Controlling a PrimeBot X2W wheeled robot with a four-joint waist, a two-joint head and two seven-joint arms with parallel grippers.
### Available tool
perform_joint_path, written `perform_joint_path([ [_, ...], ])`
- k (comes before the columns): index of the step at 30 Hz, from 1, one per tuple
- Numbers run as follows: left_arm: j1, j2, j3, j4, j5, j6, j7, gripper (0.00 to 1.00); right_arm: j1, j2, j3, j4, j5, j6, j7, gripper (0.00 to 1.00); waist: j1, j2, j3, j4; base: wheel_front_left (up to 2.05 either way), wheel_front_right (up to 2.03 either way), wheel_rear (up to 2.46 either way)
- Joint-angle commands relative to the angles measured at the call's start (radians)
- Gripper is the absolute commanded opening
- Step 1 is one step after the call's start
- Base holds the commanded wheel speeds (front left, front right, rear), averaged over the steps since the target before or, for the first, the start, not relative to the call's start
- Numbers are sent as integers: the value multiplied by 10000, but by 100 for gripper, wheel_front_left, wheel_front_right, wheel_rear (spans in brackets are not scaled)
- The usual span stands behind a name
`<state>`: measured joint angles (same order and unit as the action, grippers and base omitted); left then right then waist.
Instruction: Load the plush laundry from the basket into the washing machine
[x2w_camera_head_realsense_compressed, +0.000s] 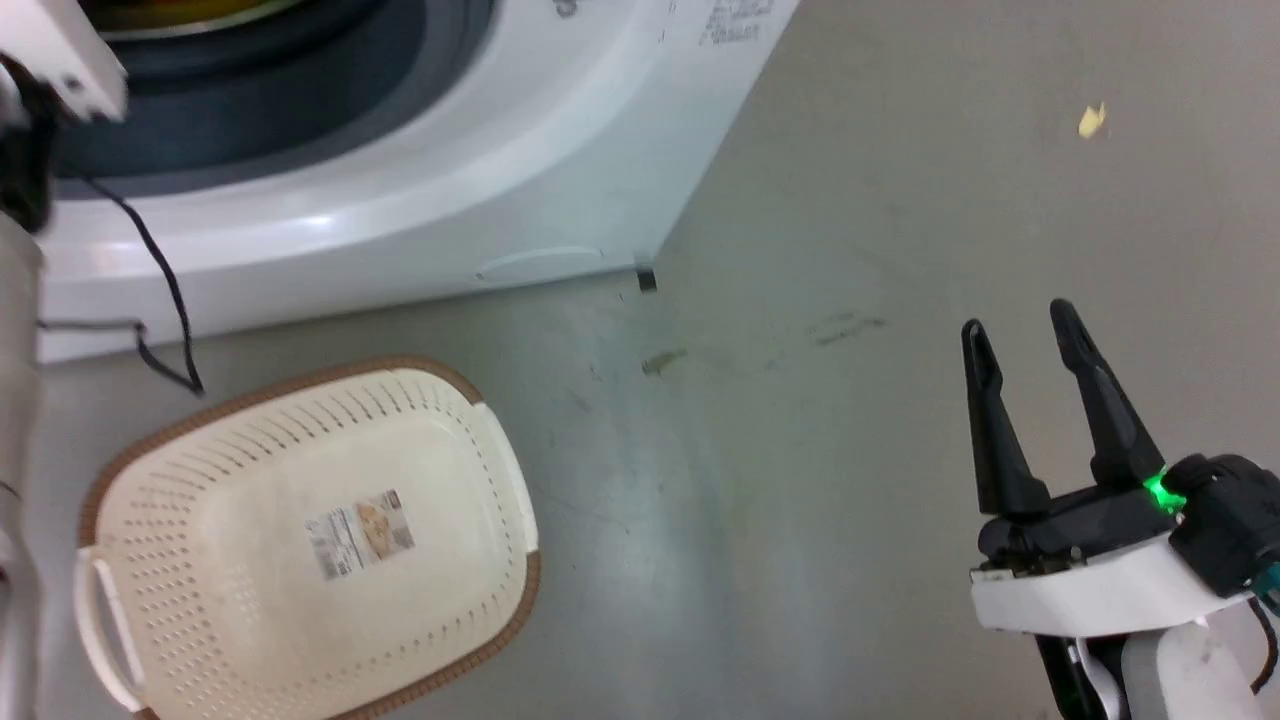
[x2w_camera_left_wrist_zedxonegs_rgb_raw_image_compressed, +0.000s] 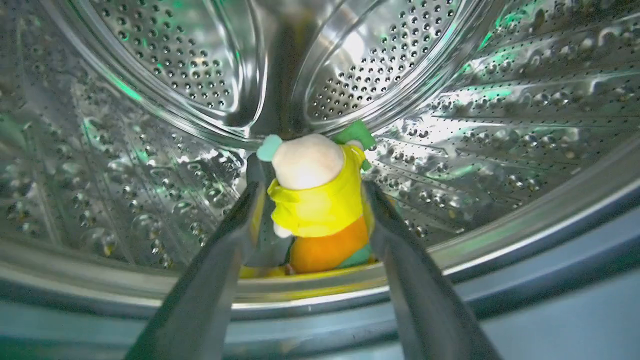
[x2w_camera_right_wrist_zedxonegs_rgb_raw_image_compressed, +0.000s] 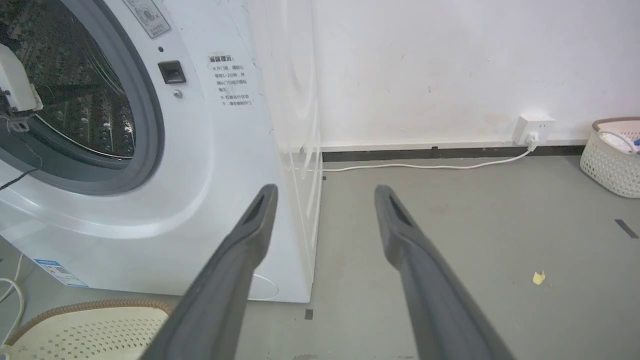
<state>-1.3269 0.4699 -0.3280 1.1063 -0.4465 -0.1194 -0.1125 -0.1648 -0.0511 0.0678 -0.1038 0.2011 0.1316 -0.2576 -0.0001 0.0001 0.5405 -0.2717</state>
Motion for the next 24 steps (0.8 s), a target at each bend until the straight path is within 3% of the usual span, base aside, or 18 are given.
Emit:
perform_joint_path([
  [1,428,-114,49,-8,-141,-60,-393,100,188,9,-46,27,-84,-9,-42,100,1,-1,-947,418,0,0,0],
  [5,1678,-475,76,-302,-418,-89,-1256,100,515,9,-143,100,-330,-9,-42,100,1,-1,-2053,797,0,0,0],
  [9,3170,-721,200,-1271,-457,-33,-1476,100,899,9,-231,185,-564,-9,-42,100,1,-1,-3156,1165,0,0,0],
  [15,6139,-916,987,-4324,-292,563,-1489,100,1538,9,-264,234,-805,-9,-42,100,1,-1,-4460,1627,0,0,0],
  [24,10489,-1267,1319,-8152,-10,1598,-1492,100,2311,9,-405,226,-877,-9,-42,100,1,-1,-5542,2203,0,0,0],
])
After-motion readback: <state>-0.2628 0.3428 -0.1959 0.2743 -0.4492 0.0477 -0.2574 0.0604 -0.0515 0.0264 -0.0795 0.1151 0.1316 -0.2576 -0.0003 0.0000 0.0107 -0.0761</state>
